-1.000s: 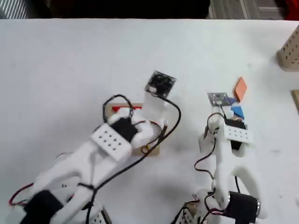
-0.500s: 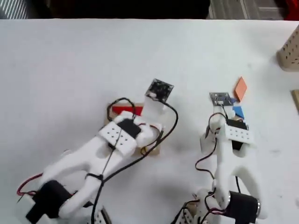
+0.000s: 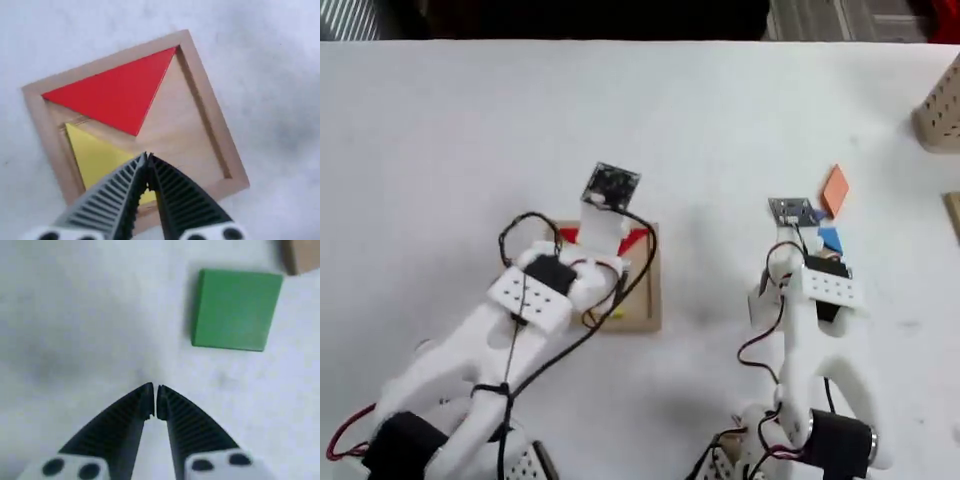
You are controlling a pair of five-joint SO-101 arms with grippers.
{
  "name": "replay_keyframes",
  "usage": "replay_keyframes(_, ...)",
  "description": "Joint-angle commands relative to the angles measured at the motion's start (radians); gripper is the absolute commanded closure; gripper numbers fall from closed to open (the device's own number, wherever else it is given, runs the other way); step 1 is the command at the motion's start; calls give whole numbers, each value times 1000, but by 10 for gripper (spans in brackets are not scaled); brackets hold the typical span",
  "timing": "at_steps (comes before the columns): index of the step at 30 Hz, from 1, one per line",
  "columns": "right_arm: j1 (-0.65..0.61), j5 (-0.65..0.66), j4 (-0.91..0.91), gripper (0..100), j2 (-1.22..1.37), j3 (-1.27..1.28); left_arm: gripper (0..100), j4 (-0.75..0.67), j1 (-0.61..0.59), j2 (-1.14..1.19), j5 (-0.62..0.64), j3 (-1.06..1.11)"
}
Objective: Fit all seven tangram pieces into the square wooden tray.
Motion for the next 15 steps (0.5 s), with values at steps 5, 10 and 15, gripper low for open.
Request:
replay_keyframes(5,2,12,-10,981,-27,-6,977,77,-36,-150,-9,0)
replay_keyframes(10,2,12,-10,981,-27,-6,977,75,-110,-168,-9,49)
replay_keyframes(15,1,12,-10,981,-27,-5,977,-20,-170,-166,-9,127)
